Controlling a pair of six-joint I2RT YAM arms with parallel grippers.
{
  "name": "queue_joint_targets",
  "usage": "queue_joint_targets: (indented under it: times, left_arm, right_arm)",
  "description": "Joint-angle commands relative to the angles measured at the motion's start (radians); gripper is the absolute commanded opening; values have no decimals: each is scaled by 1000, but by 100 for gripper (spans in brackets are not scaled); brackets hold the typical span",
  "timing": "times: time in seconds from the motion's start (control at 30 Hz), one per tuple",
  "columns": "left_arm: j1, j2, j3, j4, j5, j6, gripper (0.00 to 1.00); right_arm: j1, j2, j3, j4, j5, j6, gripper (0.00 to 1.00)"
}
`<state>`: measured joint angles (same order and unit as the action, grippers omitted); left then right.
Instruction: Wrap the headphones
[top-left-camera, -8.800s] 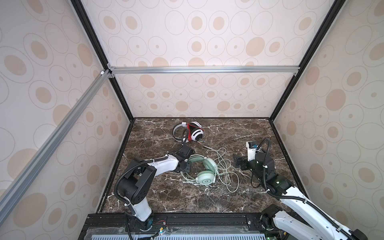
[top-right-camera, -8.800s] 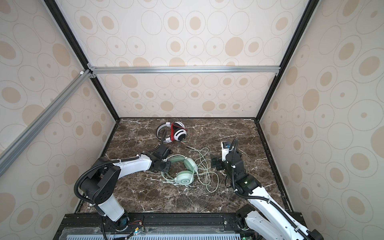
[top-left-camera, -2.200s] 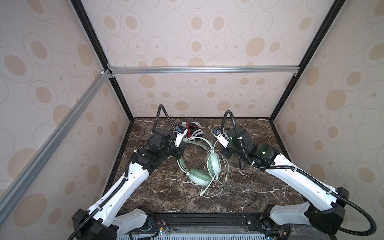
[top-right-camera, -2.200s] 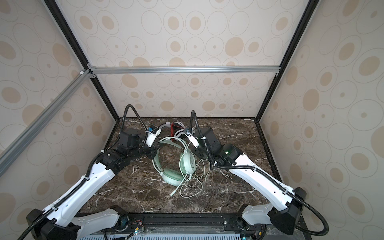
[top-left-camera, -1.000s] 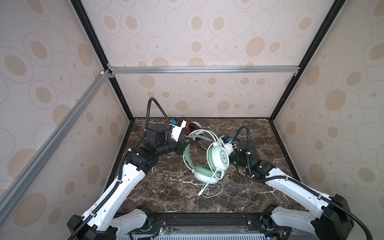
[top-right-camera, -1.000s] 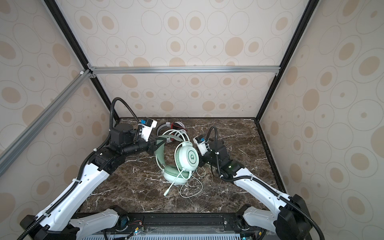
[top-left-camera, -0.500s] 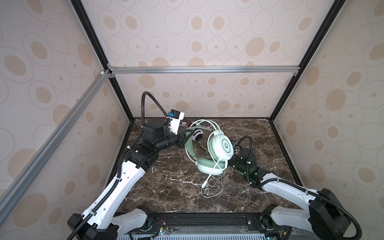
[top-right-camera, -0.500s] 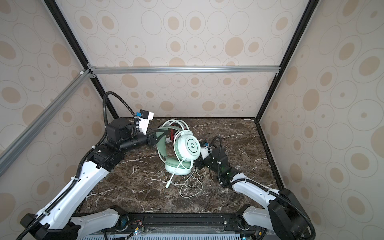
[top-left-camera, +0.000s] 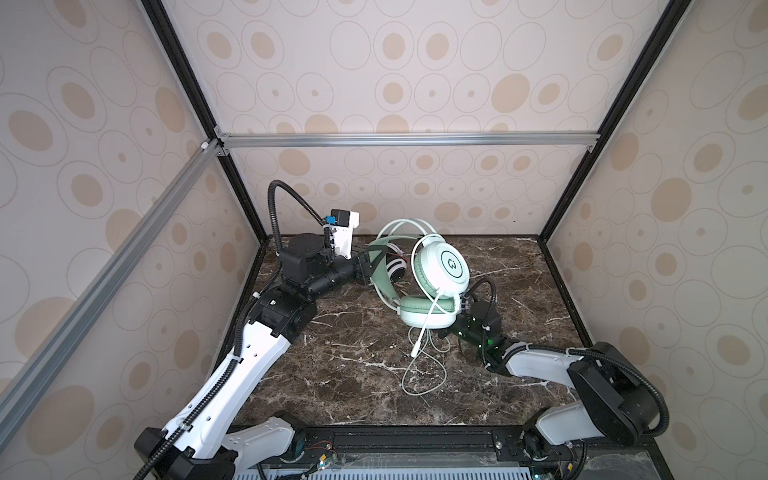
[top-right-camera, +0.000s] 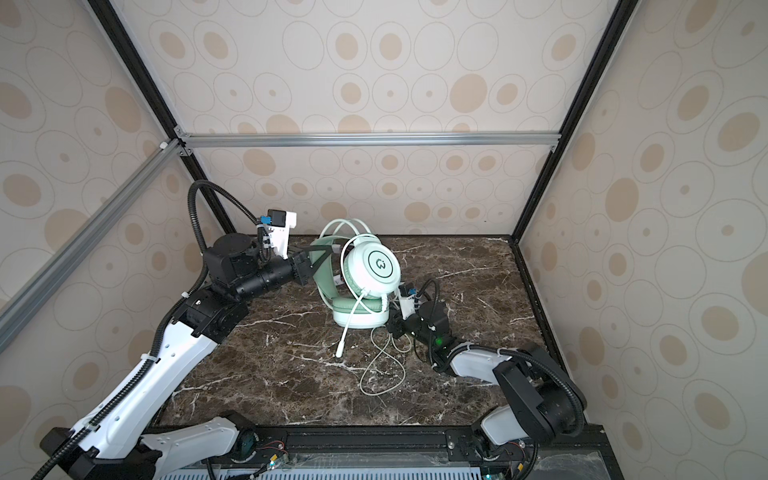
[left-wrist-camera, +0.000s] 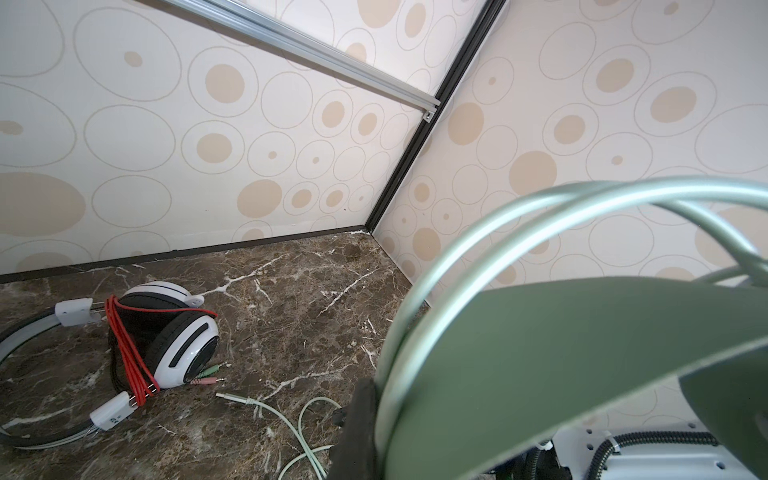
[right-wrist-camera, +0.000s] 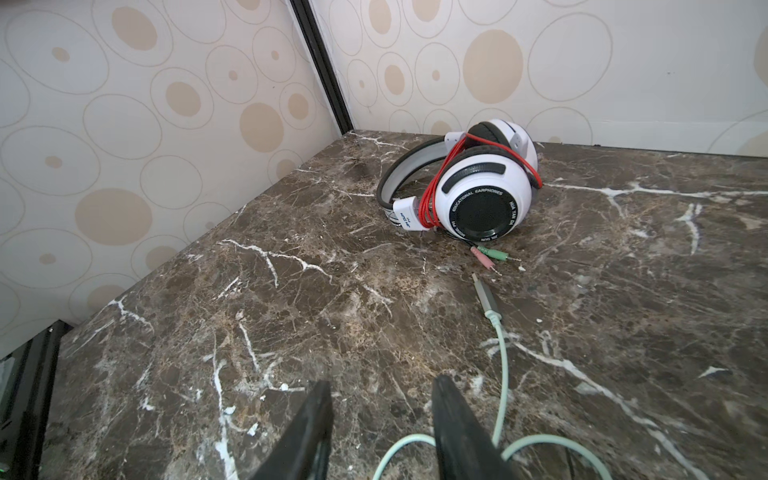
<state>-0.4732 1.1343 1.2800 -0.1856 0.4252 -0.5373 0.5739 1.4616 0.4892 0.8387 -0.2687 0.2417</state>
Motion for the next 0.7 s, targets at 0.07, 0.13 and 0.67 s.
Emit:
queue_joint_targets:
  times: [0.07, 0.13, 0.67]
  left_arm:
    - [12, 9, 69, 153, -93, -131, 0]
    - [13, 21, 78, 169, -136, -159, 0]
    - [15, 93, 21, 282, -479, -276, 0]
  right_arm:
    - [-4, 20, -4, 80, -44, 11, 21]
    - [-3, 17, -8, 78, -42, 8, 15]
    - [340, -134, -5, -281, 565, -94, 0]
